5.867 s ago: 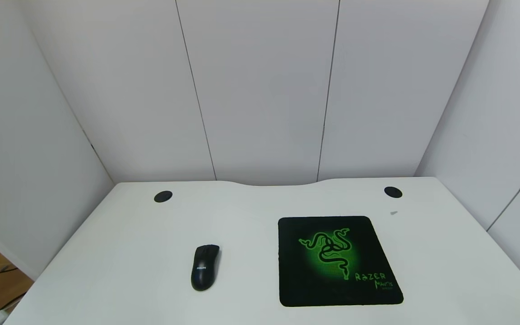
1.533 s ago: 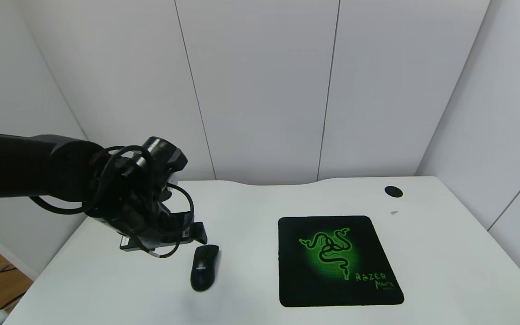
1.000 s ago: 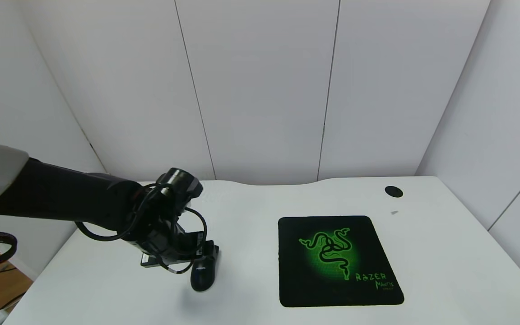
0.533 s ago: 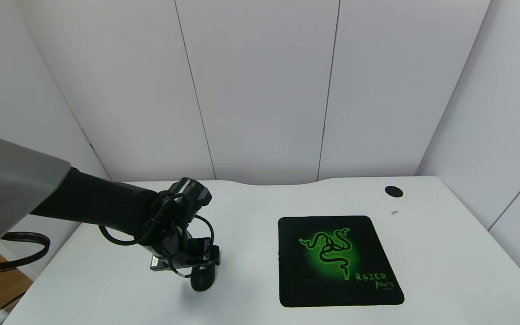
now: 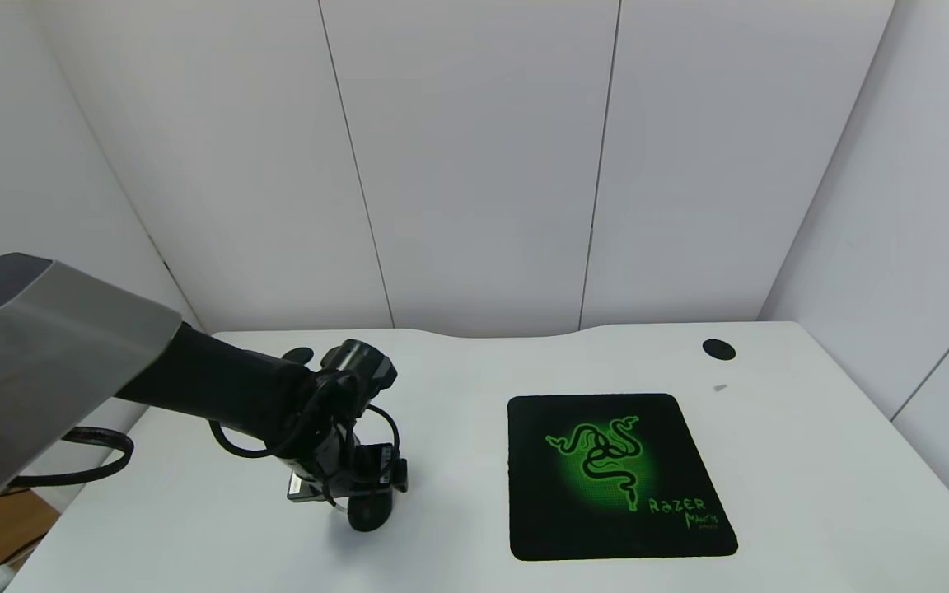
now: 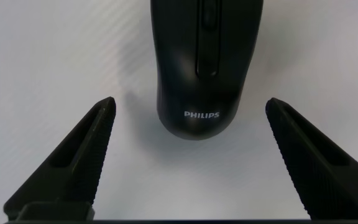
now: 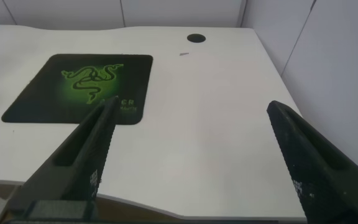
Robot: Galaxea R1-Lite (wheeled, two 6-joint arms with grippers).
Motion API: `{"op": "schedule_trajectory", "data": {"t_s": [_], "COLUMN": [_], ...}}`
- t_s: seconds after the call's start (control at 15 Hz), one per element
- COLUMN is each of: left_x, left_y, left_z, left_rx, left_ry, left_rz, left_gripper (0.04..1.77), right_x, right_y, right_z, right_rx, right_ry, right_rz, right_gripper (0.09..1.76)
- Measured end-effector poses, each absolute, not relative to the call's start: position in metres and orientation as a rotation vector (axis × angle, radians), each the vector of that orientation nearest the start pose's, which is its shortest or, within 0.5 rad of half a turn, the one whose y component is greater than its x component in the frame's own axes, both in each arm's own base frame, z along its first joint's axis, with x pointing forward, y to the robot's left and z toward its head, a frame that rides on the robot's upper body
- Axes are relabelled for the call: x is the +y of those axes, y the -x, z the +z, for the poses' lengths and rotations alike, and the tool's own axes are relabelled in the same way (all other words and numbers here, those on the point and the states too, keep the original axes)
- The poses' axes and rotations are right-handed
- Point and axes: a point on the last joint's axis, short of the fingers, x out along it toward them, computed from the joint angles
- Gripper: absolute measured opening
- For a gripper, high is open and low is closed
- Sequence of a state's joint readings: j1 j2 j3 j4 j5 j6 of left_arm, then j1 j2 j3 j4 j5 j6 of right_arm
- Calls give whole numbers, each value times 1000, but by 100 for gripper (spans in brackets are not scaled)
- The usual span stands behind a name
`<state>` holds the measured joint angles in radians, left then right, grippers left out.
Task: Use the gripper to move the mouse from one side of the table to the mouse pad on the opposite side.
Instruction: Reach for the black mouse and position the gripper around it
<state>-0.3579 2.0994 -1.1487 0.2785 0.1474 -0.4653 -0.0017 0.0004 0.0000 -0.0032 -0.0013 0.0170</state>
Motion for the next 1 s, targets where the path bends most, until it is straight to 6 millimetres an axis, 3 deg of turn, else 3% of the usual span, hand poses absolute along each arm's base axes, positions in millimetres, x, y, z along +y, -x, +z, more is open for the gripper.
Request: {"op": "schedule_trajectory", "data": {"t_s": [0.53, 0.6, 0.87, 1.0], "left_x": [-120, -121, -121, -121], "left_y": [-334, -334, -334, -334], "left_z": [53, 53, 50, 50], "left_rx": [1165, 1167, 1169, 1170], "left_ry": [113, 112, 110, 110], "left_rz": [95, 96, 96, 96], "left_gripper": [172, 164, 103, 94], "right_x": [0, 0, 0, 0], "right_y": [23, 23, 23, 23], "right_z": [76, 76, 76, 76], "right_rx": [-2, -3, -3, -3], "right_ry": [-17, -17, -17, -17], "right_rz": [-3, -3, -3, -3], "right_gripper": [171, 171, 171, 171]}}
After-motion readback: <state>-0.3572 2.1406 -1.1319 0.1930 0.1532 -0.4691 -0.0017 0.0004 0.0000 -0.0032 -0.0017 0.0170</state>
